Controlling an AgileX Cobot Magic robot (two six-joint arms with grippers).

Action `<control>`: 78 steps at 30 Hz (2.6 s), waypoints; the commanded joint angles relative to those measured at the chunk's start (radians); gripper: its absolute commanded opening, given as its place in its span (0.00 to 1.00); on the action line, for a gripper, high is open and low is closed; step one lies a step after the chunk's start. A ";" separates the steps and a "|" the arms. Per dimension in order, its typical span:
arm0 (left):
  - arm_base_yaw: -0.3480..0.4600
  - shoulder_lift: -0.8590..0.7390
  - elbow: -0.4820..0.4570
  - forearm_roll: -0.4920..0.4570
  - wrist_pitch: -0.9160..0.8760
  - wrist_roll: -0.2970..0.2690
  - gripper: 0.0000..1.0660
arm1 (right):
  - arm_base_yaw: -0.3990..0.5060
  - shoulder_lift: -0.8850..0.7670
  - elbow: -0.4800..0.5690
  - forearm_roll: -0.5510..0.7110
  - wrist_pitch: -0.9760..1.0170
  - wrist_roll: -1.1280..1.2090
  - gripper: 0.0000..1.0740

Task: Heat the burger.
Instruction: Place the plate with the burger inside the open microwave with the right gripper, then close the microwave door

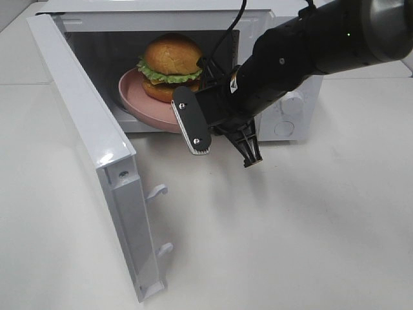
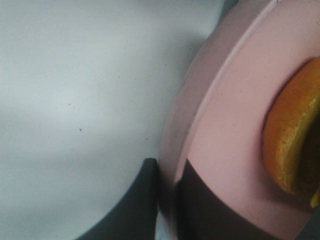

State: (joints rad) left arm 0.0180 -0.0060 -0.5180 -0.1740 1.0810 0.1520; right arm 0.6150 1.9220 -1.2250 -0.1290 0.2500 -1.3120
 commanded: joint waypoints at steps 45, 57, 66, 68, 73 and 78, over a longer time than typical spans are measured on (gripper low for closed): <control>0.004 -0.013 -0.002 0.003 -0.013 -0.003 0.94 | -0.027 0.402 -0.648 -0.132 0.171 0.273 0.00; 0.004 -0.013 -0.002 0.003 -0.012 -0.003 0.94 | -0.031 0.408 -0.658 -0.140 0.158 0.298 0.05; 0.004 -0.013 -0.002 0.003 -0.012 -0.003 0.94 | -0.028 0.408 -0.658 -0.136 0.160 0.311 0.21; 0.004 -0.013 -0.002 0.003 -0.012 -0.003 0.94 | -0.025 0.408 -0.658 -0.135 0.160 0.311 0.24; 0.004 -0.013 -0.002 0.003 -0.012 -0.003 0.94 | -0.005 0.404 -0.657 -0.135 0.176 0.311 0.27; 0.004 -0.013 -0.002 0.004 -0.012 -0.003 0.94 | 0.004 0.400 -0.657 -0.129 0.220 0.317 0.29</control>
State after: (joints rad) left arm 0.0180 -0.0060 -0.5180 -0.1710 1.0810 0.1520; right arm 0.6140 2.3390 -1.8740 -0.2580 0.4580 -1.0070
